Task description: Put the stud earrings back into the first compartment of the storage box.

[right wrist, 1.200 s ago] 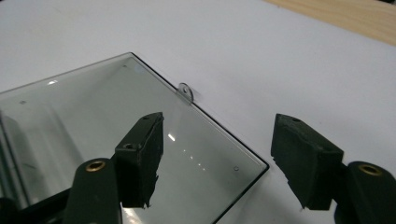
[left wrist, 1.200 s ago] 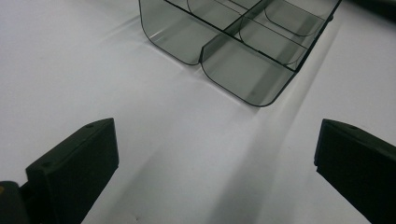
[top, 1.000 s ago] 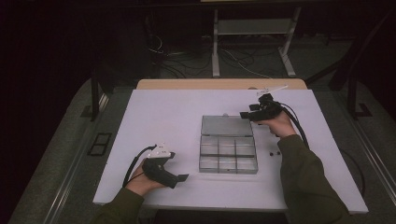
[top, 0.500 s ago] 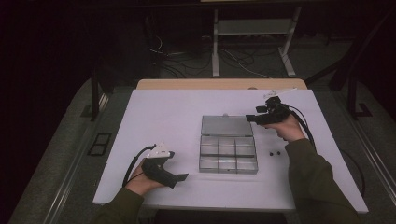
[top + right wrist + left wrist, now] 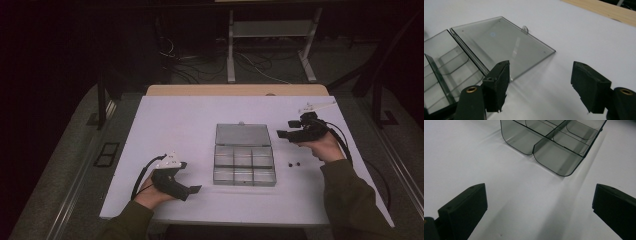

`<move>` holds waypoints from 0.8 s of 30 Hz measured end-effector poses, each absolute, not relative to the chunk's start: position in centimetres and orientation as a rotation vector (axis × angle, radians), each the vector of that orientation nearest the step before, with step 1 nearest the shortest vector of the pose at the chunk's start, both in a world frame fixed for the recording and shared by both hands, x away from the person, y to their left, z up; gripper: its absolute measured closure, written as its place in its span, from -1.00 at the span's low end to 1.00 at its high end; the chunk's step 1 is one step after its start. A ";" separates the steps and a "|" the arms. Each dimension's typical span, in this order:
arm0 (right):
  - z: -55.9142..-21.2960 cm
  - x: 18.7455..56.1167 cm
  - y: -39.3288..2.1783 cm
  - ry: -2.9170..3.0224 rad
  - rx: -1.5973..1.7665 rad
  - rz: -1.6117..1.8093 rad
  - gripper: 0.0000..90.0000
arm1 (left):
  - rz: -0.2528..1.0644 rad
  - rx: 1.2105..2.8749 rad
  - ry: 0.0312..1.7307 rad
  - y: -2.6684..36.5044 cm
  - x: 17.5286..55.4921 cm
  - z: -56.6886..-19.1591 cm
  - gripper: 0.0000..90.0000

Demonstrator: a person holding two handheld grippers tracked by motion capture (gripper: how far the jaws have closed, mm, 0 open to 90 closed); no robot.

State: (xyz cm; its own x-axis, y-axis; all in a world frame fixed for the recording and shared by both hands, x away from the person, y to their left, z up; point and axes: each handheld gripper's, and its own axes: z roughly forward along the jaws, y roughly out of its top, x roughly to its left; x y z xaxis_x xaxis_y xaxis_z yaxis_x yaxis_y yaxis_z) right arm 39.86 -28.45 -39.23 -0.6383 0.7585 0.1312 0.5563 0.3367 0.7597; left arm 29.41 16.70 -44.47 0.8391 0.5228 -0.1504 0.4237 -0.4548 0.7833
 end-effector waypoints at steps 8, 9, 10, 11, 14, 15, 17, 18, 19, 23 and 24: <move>-39.6 37.7 -30.4 2.332 1.225 1.178 -0.32 | 0.152 2.110 0.695 16.6 29.3 -44.3 -1.00; -39.6 37.7 -30.4 2.332 1.225 1.178 -0.32 | 0.152 2.110 0.695 16.6 29.3 -44.3 -1.00; -39.8 37.2 -30.8 2.335 1.230 1.173 -0.32 | 0.149 2.106 0.695 16.7 29.3 -44.4 -1.00; -39.8 37.2 -30.8 2.335 1.230 1.173 -0.32 | 0.149 2.106 0.695 16.7 29.3 -44.4 -1.00; -40.2 36.4 -31.5 2.334 1.254 1.156 -0.32 | 0.147 2.109 0.694 16.7 29.3 -44.4 -1.00; -40.3 36.2 -31.6 2.333 1.262 1.154 -0.32 | 0.149 2.108 0.694 16.7 29.3 -44.4 -1.00; -40.4 36.0 -31.7 2.335 1.262 1.152 -0.32 | 0.149 2.108 0.694 16.7 29.3 -44.4 -1.00; -40.5 35.6 -31.9 2.335 1.274 1.141 -0.31 | 0.146 2.106 0.695 16.8 29.3 -44.4 -1.00; -40.6 35.4 -32.0 2.335 1.273 1.140 -0.30 | 0.146 2.106 0.695 16.8 29.3 -44.4 -1.00; -40.9 34.7 -32.3 2.348 1.264 1.132 -0.21 | 0.144 2.104 0.698 16.7 29.3 -44.4 -1.00; -41.0 34.5 -32.4 2.350 1.257 1.133 -0.20 | 0.144 2.108 0.698 16.6 29.3 -44.4 -1.00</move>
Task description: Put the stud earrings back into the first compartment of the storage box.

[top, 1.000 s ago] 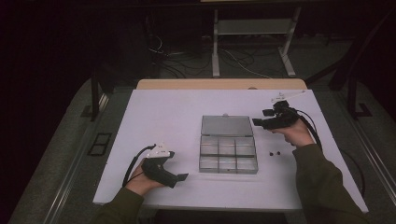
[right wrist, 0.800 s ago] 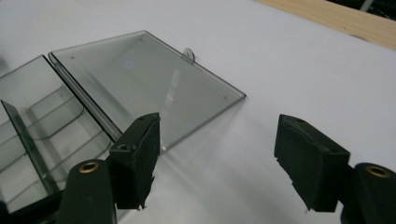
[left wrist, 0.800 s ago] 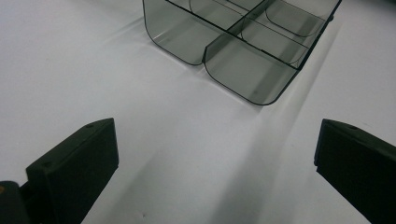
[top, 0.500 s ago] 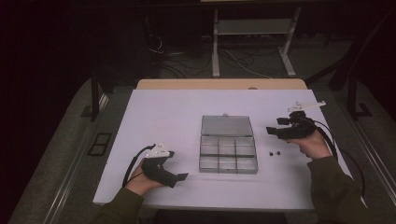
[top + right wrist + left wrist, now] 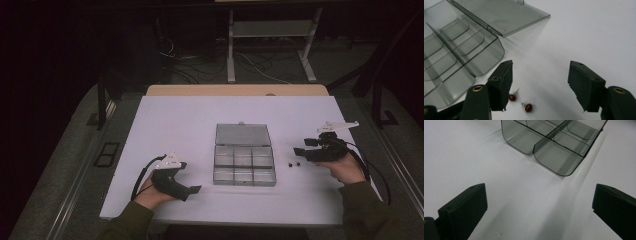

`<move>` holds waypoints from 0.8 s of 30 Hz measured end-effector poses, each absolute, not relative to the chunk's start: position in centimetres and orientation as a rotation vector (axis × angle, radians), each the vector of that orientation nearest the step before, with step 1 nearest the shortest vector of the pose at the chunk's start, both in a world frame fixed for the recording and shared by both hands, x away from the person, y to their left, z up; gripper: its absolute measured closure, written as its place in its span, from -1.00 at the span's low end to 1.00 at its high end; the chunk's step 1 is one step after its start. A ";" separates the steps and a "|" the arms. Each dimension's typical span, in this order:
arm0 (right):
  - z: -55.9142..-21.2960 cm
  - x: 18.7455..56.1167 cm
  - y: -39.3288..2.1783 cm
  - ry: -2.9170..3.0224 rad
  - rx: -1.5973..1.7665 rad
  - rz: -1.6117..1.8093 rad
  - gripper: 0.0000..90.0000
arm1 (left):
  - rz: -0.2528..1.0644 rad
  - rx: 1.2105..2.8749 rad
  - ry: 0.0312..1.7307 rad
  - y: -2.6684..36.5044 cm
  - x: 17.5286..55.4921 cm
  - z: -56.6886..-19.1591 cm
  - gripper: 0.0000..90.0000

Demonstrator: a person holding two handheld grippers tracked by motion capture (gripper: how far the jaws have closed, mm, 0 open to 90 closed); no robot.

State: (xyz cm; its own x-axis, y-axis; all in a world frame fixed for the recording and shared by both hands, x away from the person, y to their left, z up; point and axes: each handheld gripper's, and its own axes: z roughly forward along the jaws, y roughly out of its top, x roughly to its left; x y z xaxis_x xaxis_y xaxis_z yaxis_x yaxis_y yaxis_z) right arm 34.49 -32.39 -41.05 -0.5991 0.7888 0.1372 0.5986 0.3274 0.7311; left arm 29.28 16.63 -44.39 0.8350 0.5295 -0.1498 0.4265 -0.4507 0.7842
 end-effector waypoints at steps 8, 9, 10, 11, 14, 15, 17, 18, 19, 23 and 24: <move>-41.7 33.2 -32.6 2.408 1.217 1.117 0.12 | 0.144 2.115 0.692 16.6 29.3 -44.4 -1.00; -41.8 33.0 -32.5 2.414 1.205 1.107 0.18 | 0.144 2.114 0.694 16.6 29.3 -44.4 -1.00; -41.8 32.9 -32.4 2.415 1.195 1.110 0.22 | 0.144 2.113 0.694 16.6 29.3 -44.4 -1.00; -41.8 32.9 -32.4 2.415 1.195 1.110 0.22 | 0.144 2.113 0.694 16.6 29.3 -44.4 -1.00; -41.9 32.7 -31.8 2.442 1.179 1.126 0.39 | 0.144 2.116 0.692 16.6 29.3 -44.4 -1.00; -42.0 32.7 -31.6 2.452 1.180 1.124 0.42 | 0.145 2.116 0.692 16.6 29.3 -44.4 -1.00; -42.1 32.8 -31.4 2.464 1.176 1.122 0.44 | 0.145 2.115 0.692 16.6 29.3 -44.4 -1.00; -42.4 32.8 -30.9 2.489 1.174 1.089 0.48 | 0.145 2.114 0.693 16.6 29.3 -44.4 -1.00; -42.5 32.8 -30.8 2.498 1.174 1.082 0.50 | 0.144 2.112 0.695 16.6 29.3 -44.4 -1.00; -43.1 32.9 -30.2 2.524 1.171 1.040 0.53 | 0.144 2.117 0.688 16.6 29.3 -44.5 -1.00; -43.1 33.0 -30.1 2.532 1.179 1.033 0.54 | 0.145 2.117 0.688 16.6 29.3 -44.5 -1.00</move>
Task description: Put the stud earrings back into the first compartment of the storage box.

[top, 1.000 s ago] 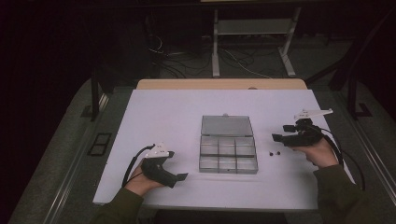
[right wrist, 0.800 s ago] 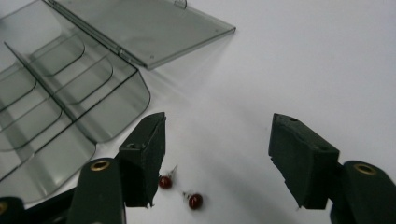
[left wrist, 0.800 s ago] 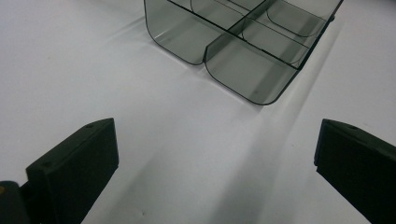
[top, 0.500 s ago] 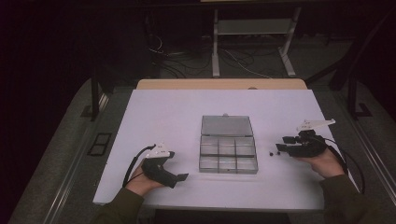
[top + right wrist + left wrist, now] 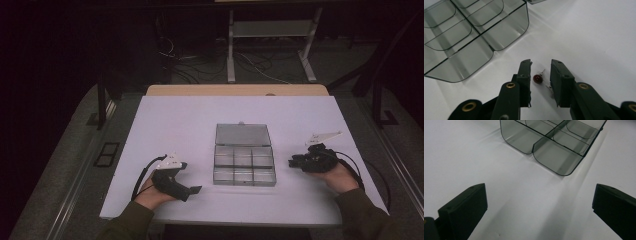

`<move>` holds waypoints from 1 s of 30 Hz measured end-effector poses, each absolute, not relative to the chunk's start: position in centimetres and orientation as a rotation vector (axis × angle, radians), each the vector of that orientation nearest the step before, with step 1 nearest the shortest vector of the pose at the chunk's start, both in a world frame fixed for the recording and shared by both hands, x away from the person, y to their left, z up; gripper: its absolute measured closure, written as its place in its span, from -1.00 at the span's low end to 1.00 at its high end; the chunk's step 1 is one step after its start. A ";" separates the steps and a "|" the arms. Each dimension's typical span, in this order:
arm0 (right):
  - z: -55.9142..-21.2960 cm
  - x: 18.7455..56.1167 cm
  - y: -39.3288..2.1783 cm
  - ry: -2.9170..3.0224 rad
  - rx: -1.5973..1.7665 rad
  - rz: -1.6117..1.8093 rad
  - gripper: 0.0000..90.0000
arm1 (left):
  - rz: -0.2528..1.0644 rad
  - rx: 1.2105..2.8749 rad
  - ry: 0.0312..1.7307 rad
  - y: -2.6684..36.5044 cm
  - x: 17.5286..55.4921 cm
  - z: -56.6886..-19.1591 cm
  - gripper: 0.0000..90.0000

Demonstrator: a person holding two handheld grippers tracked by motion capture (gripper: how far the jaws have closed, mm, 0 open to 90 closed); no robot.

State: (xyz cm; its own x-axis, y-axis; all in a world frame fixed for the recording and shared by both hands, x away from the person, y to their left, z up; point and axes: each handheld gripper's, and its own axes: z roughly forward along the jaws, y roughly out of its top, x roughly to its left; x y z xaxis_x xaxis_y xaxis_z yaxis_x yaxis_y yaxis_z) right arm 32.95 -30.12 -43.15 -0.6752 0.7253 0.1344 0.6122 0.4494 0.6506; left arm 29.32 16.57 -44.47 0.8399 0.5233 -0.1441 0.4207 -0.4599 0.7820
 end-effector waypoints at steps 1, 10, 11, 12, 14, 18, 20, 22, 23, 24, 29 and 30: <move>-43.2 33.0 -30.0 2.534 1.182 1.029 0.54 | 0.145 2.117 0.688 16.6 29.3 -44.5 -1.00; -43.9 33.2 -29.3 2.556 1.184 0.990 0.59 | 0.142 2.116 0.691 16.5 29.3 -44.5 -1.00; -44.0 33.3 -29.2 2.559 1.185 0.983 0.59 | 0.143 2.116 0.691 16.5 29.3 -44.5 -1.00; -44.1 33.3 -29.2 2.563 1.177 0.968 0.60 | 0.144 2.117 0.689 16.6 29.3 -44.5 -1.00; -44.3 33.3 -29.0 2.566 1.174 0.952 0.62 | 0.142 2.117 0.691 16.5 29.3 -44.5 -1.00; -44.3 33.3 -28.9 2.559 1.159 0.930 0.67 | 0.145 2.117 0.688 16.5 29.3 -44.5 -1.00; -44.3 33.2 -28.8 2.557 1.154 0.925 0.69 | 0.142 2.116 0.691 16.5 29.3 -44.5 -1.00; -44.3 33.2 -28.8 2.554 1.148 0.917 0.70 | 0.143 2.117 0.691 16.5 29.3 -44.5 -1.00; -44.3 33.2 -28.8 2.552 1.148 0.914 0.72 | 0.143 2.117 0.690 16.5 29.3 -44.5 -1.00; -44.3 33.2 -28.8 2.551 1.148 0.914 0.74 | 0.144 2.117 0.690 16.5 29.3 -44.5 -1.00; -44.3 33.2 -28.9 2.553 1.154 0.923 0.76 | 0.146 2.118 0.687 16.5 29.3 -44.4 -1.00; -44.3 33.2 -28.9 2.553 1.155 0.926 0.76 | 0.147 2.118 0.686 16.6 29.3 -44.4 -1.00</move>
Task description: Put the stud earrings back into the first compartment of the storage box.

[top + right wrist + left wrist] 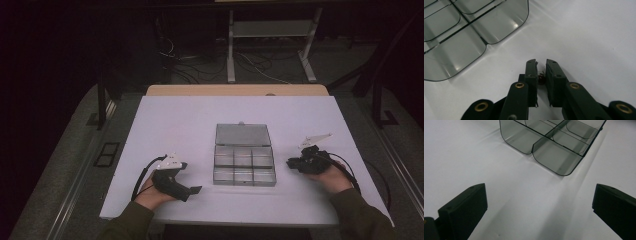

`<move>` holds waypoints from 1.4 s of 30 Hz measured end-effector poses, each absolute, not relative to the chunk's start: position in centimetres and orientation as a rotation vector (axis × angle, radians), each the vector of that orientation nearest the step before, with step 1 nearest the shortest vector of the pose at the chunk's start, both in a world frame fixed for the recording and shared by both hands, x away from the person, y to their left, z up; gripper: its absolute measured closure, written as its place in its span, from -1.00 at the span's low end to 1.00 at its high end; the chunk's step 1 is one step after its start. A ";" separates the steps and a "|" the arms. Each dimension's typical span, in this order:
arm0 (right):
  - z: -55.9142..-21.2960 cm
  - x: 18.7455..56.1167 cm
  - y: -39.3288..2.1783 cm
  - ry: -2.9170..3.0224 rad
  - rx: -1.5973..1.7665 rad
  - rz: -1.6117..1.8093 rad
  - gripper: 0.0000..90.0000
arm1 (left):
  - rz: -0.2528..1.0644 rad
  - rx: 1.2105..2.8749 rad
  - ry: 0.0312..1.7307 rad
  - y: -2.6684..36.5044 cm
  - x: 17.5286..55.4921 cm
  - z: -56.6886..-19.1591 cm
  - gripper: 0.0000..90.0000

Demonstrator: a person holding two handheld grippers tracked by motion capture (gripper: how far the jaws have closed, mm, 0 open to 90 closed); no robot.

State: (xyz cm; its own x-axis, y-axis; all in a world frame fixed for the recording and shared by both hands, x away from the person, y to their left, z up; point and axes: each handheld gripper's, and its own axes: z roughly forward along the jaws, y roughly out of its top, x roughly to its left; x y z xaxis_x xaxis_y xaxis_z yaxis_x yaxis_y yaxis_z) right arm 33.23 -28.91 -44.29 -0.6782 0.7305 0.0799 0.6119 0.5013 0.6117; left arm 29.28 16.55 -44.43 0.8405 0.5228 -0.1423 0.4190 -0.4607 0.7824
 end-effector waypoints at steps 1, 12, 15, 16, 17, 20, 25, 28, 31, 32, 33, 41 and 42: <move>-44.3 33.2 -28.9 2.553 1.155 0.926 0.76 | 0.147 2.118 0.686 16.6 29.3 -44.4 -1.00; -43.2 33.4 -29.5 2.538 1.157 1.034 0.76 | 0.144 2.117 0.685 16.5 29.3 -44.5 -1.00; -43.0 33.4 -29.5 2.533 1.153 1.050 0.76 | 0.144 2.117 0.685 16.5 29.3 -44.5 -1.00; -42.9 33.4 -29.4 2.533 1.152 1.057 0.76 | 0.141 2.116 0.688 16.5 29.3 -44.5 -1.00; -42.9 33.4 -29.4 2.533 1.152 1.057 0.76 | 0.141 2.116 0.688 16.5 29.3 -44.5 -1.00; -42.3 33.4 -29.3 2.532 1.142 1.086 0.76 | 0.140 2.117 0.688 16.5 29.3 -44.5 -1.00; -41.4 33.4 -28.7 2.532 1.112 1.132 0.76 | 0.141 2.117 0.689 16.4 29.2 -44.5 -1.00; -41.1 33.5 -28.4 2.533 1.082 1.156 0.76 | 0.143 2.119 0.686 16.4 29.2 -44.4 -1.00; -40.7 33.5 -28.1 2.530 1.079 1.171 0.76 | 0.143 2.118 0.687 16.4 29.2 -44.5 -1.00; -40.6 33.5 -28.0 2.533 1.076 1.176 0.76 | 0.144 2.118 0.686 16.5 29.2 -44.4 -1.00; -40.5 33.5 -27.9 2.532 1.069 1.185 0.76 | 0.144 2.118 0.686 16.5 29.2 -44.4 -1.00; -40.0 34.0 -26.6 2.548 1.025 1.219 0.76 | 0.143 2.119 0.685 16.4 29.2 -44.4 -1.00; -39.9 34.1 -26.4 2.550 1.022 1.225 0.76 | 0.143 2.119 0.683 16.4 29.2 -44.4 -1.00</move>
State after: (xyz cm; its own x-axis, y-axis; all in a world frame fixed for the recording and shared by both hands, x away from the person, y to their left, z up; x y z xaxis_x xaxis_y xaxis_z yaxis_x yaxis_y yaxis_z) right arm 34.05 -26.41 -39.94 -0.7613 0.6277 0.1624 0.5190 0.4398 0.7330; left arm 29.23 16.40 -44.44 0.8420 0.5201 -0.1433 0.4186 -0.4623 0.7817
